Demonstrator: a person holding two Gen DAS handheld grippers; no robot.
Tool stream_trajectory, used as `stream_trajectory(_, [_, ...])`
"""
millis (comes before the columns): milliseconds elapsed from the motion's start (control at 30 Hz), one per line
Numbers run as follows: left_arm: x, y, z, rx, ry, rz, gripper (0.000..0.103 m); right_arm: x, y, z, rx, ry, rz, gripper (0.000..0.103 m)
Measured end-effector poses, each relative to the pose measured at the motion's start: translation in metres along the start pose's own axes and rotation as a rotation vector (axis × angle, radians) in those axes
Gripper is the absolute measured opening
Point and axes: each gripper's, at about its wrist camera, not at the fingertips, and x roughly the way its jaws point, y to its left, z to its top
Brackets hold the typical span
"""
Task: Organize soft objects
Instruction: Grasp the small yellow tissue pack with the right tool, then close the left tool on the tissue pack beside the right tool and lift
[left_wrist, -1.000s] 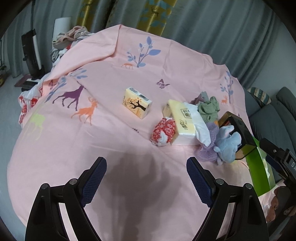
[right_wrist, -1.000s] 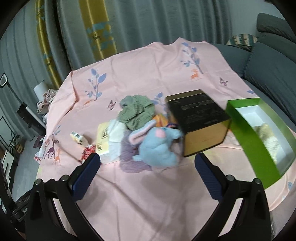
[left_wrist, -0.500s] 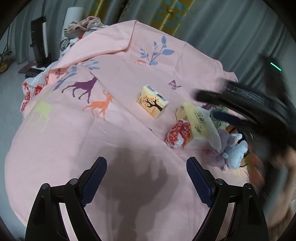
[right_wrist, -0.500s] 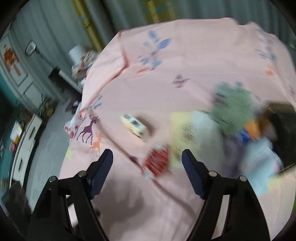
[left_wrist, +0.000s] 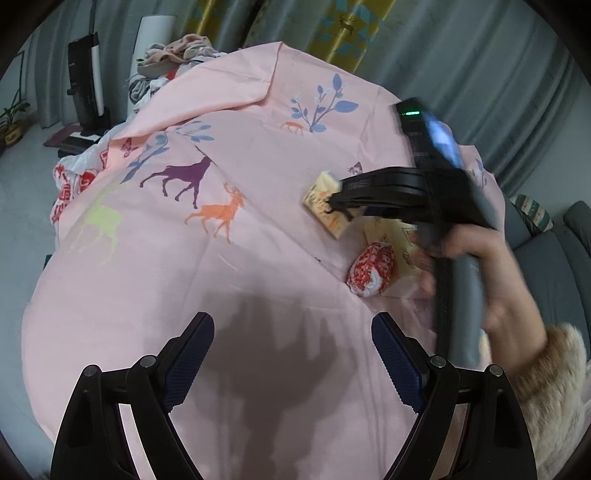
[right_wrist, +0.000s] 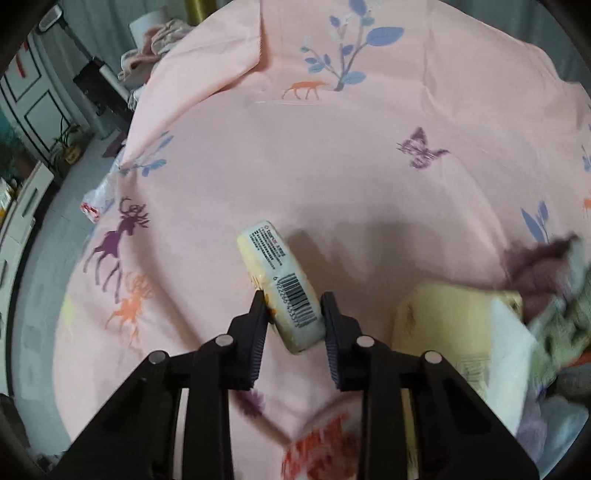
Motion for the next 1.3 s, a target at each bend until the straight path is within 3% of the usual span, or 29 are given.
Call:
stream_trajectory(133, [-0.004, -0.008, -0.003, 0.001, -0.007, -0.016, 0.088, -0.067, -0.029, -0.044, 0.111, -0.073, 0.195, 0.028])
stream_trajectory(267, [-0.006, -0.025, -0.011, 0.021, -0.003, -0.034, 0.088, -0.108, -0.061, -0.108, 0.247, -0.106, 0.314, 0.028])
stream_trajectory(400, [-0.003, -0.046, -0.023, 0.051, 0.013, -0.044, 0.088, -0.110, -0.089, -0.175, 0.382, -0.043, 0.306, 0.028])
stream_trajectory(567, [0.007, -0.075, -0.039, 0.093, 0.045, -0.059, 0.088, -0.097, -0.125, -0.221, 0.535, 0.041, 0.294, 0.031])
stream_trajectory(633, [0.011, -0.083, -0.044, 0.105, 0.060, -0.064, 0.088, -0.099, -0.136, -0.228, 0.559, 0.047, 0.286, 0.033])
stream_trajectory(733, [0.022, -0.095, -0.054, 0.117, 0.098, -0.073, 0.088, -0.106, -0.147, -0.226, 0.551, 0.058, 0.188, 0.054])
stream_trajectory(800, [0.030, -0.103, -0.062, 0.121, 0.119, -0.080, 0.088, -0.112, -0.154, -0.224, 0.547, 0.025, 0.164, 0.061])
stream_trajectory(900, [0.042, -0.115, -0.073, 0.130, 0.158, -0.099, 0.087, -0.112, -0.160, -0.219, 0.521, 0.025, 0.229, 0.061])
stream_trajectory(1100, [0.069, -0.137, -0.090, 0.101, 0.226, -0.163, 0.066, -0.089, -0.154, -0.199, 0.407, 0.065, 0.314, 0.060])
stream_trajectory(1200, [0.078, -0.143, -0.094, 0.080, 0.231, -0.205, 0.048, -0.078, -0.145, -0.196, 0.326, 0.103, 0.345, 0.040])
stream_trajectory(1300, [0.075, -0.144, -0.091, 0.074, 0.187, -0.164, 0.045, -0.072, -0.137, -0.193, 0.286, 0.100, 0.345, 0.037])
